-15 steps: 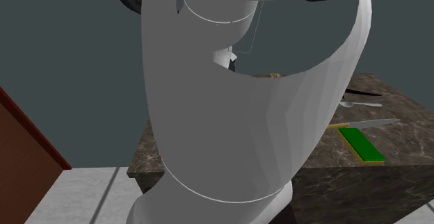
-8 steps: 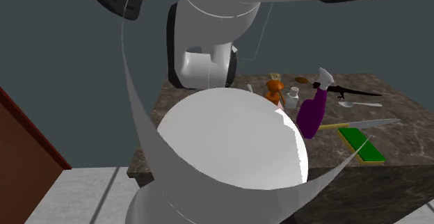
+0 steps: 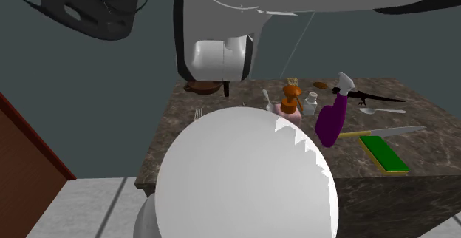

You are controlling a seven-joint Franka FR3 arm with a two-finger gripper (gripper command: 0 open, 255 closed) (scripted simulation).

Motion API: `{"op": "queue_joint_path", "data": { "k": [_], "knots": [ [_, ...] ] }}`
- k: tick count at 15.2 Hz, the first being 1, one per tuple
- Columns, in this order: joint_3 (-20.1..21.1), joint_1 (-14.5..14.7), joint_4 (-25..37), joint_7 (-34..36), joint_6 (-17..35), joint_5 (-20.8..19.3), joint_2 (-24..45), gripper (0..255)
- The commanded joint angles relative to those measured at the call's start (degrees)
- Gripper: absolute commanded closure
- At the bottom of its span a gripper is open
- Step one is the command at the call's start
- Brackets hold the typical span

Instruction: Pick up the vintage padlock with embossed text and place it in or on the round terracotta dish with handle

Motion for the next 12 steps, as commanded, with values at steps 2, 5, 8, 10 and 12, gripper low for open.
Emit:
{"op": "queue_joint_path", "data": {
  "k": [2,5,8,10,12],
  "knots": [
    [0.35,-0.51,0.97,0.22,-2.84,-0.42,-1.84,255],
    [0.83,-0.94,2.09,0.60,-5.67,-0.80,-3.54,255],
    [1.20,-1.24,3.33,0.90,-8.45,-1.07,-5.08,255],
    [1.96,-1.07,5.61,1.82,-9.06,-1.05,-3.39,255],
    [3.29,-0.75,9.66,3.54,-9.19,-1.08,0.57,255]
  ]
}}
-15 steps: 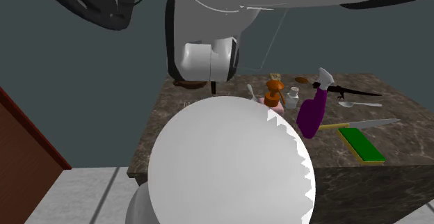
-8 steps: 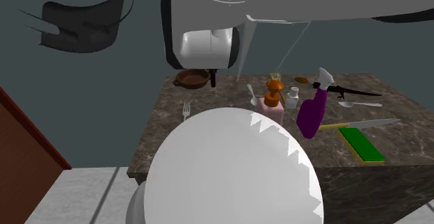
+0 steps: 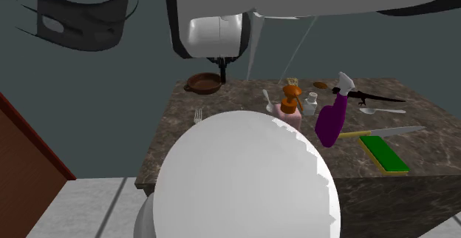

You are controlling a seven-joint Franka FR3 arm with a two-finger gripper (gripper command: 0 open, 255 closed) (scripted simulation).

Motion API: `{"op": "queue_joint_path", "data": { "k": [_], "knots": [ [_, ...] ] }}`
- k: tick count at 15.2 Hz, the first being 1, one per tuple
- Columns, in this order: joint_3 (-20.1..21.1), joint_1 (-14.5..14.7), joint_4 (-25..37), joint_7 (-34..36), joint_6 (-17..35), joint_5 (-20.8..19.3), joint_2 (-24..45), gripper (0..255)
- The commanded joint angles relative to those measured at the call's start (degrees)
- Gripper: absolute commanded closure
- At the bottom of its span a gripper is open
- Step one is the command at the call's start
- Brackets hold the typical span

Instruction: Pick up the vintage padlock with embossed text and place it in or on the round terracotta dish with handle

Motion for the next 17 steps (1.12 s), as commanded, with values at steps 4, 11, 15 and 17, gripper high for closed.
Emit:
{"op": "queue_joint_path", "data": {
  "k": [4,11,15,17],
  "knots": [
    [3.01,0.54,10.56,4.51,-1.21,-0.92,9.46,255],
    [5.52,1.71,27.76,10.43,-5.45,-3.61,22.61,255],
    [5.60,2.00,29.17,11.46,-4.10,-4.26,25.41,255],
    [5.53,2.01,28.45,11.73,-2.68,-4.50,26.11,255]
  ]
}}
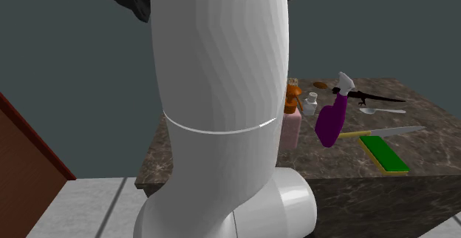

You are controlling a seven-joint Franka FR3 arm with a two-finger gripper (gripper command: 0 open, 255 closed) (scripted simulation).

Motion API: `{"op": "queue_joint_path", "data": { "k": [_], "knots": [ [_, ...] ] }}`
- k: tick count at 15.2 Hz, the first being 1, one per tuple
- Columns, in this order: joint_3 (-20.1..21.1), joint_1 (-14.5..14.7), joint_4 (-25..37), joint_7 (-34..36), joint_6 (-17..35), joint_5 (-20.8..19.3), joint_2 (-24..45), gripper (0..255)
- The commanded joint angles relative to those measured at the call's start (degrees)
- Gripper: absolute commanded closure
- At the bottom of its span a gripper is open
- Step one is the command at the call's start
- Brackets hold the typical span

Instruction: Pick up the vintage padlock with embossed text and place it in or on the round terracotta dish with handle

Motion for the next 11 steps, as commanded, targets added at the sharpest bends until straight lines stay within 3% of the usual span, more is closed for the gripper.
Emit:
{"op": "queue_joint_path", "data": {
  "k": [1,11],
  "knots": [
    [-0.07,-0.04,-0.37,0.12,1.31,-0.13,0.90,255],
    [-0.74,0.27,-3.18,1.74,8.30,-1.64,5.09,255]
  ]
}}
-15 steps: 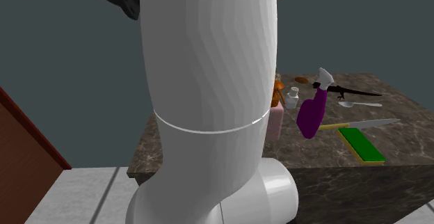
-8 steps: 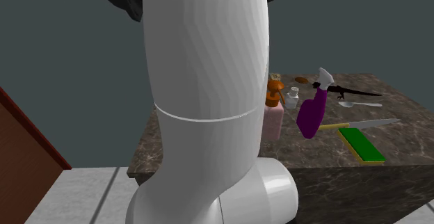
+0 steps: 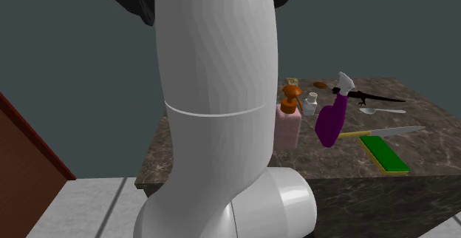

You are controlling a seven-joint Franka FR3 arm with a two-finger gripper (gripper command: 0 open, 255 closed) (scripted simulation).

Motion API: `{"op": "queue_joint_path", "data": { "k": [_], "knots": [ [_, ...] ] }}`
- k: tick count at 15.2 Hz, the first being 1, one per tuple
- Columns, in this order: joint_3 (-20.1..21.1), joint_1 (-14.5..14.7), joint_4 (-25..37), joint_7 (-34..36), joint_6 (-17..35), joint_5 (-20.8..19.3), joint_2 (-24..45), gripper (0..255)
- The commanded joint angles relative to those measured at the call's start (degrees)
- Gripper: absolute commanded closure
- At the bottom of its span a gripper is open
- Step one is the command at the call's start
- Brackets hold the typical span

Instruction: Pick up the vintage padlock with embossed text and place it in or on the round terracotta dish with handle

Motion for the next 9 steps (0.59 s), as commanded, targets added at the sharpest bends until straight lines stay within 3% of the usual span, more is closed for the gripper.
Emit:
{"op": "queue_joint_path", "data": {
  "k": [1,9],
  "knots": [
    [-0.22,0.14,-0.64,0.43,1.47,-0.40,0.79,255],
    [-0.28,0.19,-0.74,0.52,1.81,-0.48,1.03,255]
  ]
}}
